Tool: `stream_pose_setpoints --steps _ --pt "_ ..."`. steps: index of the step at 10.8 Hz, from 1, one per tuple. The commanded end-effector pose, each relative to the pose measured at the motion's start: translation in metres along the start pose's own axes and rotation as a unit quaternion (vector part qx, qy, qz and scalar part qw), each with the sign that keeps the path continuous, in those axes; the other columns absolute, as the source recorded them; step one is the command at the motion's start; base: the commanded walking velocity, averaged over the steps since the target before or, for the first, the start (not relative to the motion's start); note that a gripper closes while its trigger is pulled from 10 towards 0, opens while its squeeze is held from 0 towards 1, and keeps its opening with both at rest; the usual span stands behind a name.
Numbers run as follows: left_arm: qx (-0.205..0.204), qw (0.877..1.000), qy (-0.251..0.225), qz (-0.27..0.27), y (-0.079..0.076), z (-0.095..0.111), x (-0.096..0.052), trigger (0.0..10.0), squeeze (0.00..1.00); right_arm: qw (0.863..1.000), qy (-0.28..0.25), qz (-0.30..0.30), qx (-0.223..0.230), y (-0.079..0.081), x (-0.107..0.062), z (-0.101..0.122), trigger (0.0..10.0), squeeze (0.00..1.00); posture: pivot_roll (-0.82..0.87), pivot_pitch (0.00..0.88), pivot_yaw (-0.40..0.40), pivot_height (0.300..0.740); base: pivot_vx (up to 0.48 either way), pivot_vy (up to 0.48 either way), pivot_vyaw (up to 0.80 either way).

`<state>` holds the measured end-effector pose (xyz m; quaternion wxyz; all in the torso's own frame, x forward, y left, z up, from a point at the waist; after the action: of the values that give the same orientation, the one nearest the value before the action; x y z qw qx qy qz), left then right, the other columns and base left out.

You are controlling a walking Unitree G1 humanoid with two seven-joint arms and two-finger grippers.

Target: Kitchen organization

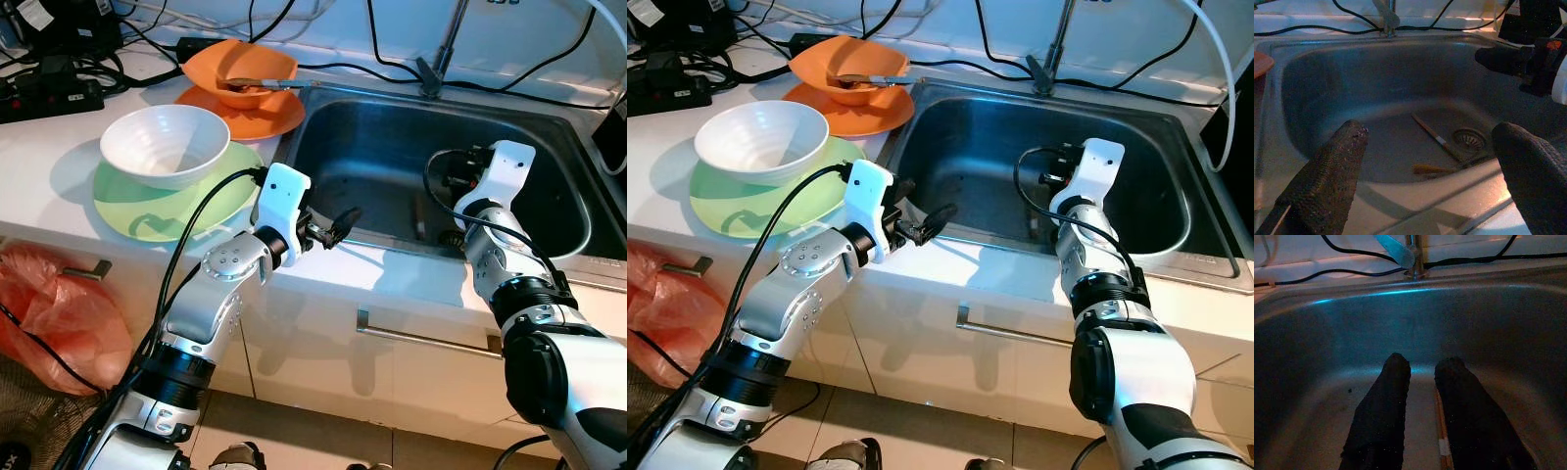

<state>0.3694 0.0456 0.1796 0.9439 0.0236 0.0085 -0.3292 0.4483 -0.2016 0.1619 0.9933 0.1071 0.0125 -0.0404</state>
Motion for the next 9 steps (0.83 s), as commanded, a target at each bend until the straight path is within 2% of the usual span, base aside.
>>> stream_pose_setpoints --steps 1,3,4,5,6,8,9 --pt "0.003 1.000 0.001 0.000 -0.001 0.001 -0.001 10.0 0.00 1.000 -0.007 -0.001 0.006 -0.001 0.001 0.006 10.0 1.00 0.12 0.111 -0.048 0.740 0.000 0.000 0.00" --pt "0.014 1.000 -0.009 0.012 0.004 0.005 -0.002 10.0 0.00 1.000 -0.013 -0.003 0.002 0.000 0.002 0.009 10.0 1.00 0.12 0.107 -0.049 0.740 0.000 0.000 0.00" --pt "0.034 0.997 -0.044 0.048 0.015 0.022 -0.003 10.0 0.00 1.000 -0.028 0.007 -0.009 0.005 0.003 0.016 10.0 1.00 0.12 0.101 -0.053 0.740 0.000 0.000 0.00" --pt "0.043 0.995 -0.060 0.069 0.022 0.030 -0.005 10.0 0.00 0.999 -0.035 0.015 -0.006 0.009 0.003 0.019 10.0 1.00 0.12 0.100 -0.054 0.740 0.000 0.000 0.00" --pt "0.053 0.989 -0.093 0.106 0.037 0.047 -0.010 10.0 1.00 0.997 -0.055 0.049 -0.002 0.023 0.003 0.026 10.0 1.00 0.12 0.098 -0.058 0.740 0.000 0.000 0.00" --pt "0.076 0.982 -0.101 0.138 0.052 0.056 -0.017 10.0 1.00 0.988 -0.074 0.135 0.023 0.057 -0.004 0.035 10.0 1.00 0.11 0.093 -0.059 0.740 0.000 0.000 0.00" --pt "0.089 0.979 -0.101 0.151 0.058 0.058 -0.019 10.0 1.00 0.978 -0.078 0.189 0.032 0.074 -0.015 0.036 10.0 1.00 0.10 0.090 -0.058 0.740 0.000 0.000 0.00"
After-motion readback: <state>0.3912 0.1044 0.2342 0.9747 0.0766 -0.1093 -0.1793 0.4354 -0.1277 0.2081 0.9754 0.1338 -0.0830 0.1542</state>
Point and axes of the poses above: a point about 5 cm out from each wrist's last joint towards the gripper, its own x axis pointing out of the wrist towards the gripper, its own z axis along the axis of the wrist's last joint, y = z × x, the point moved 5 cm from there along x, pointing out of the wrist towards the gripper, and after that the axes turned 1 degree about x, right-handed, at the moved point
